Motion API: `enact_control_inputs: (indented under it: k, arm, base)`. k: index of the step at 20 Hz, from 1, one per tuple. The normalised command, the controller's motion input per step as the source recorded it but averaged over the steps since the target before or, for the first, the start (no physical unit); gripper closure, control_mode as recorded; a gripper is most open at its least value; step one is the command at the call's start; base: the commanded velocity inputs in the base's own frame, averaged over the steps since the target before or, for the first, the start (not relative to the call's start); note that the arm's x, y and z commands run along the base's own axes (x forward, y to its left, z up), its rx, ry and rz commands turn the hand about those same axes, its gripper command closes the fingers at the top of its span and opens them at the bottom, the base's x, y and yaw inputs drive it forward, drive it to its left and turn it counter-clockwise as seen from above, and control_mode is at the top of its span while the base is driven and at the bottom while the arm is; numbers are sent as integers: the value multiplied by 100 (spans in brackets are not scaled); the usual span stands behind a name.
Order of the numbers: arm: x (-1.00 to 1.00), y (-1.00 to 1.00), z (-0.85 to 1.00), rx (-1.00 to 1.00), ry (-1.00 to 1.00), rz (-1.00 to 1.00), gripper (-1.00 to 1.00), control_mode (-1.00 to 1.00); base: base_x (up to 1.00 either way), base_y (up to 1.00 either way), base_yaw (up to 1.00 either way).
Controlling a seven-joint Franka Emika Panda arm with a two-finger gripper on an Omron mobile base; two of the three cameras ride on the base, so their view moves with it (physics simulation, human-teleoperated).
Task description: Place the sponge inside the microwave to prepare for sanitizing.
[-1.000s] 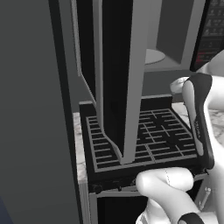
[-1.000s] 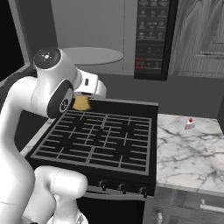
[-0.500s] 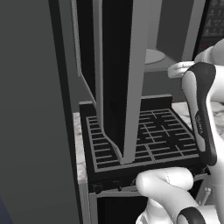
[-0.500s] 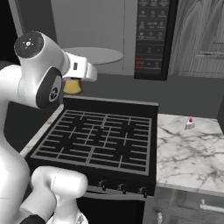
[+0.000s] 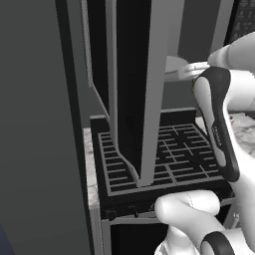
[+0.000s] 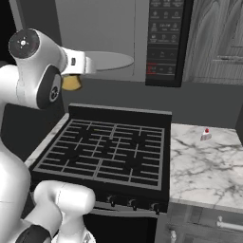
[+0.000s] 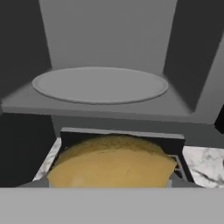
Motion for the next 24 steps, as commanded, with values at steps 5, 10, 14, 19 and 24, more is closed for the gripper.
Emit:
enact_control_inputs:
  k: [5, 10, 14, 19, 24]
  arm:
    - [21, 17, 45, -8, 1, 1, 100, -100]
    - [17, 0, 24, -4, 1, 0, 100, -100]
    - [40, 0, -4, 0, 0, 5, 100, -100]
    - [41, 0, -1, 0, 0, 4, 100, -100]
    - [46, 0, -3, 0, 3, 1, 100, -100]
  base:
    - [0, 0, 0]
    - [0, 0, 0]
    - [0, 0, 0]
    - [0, 0, 0]
    - [0, 0, 0]
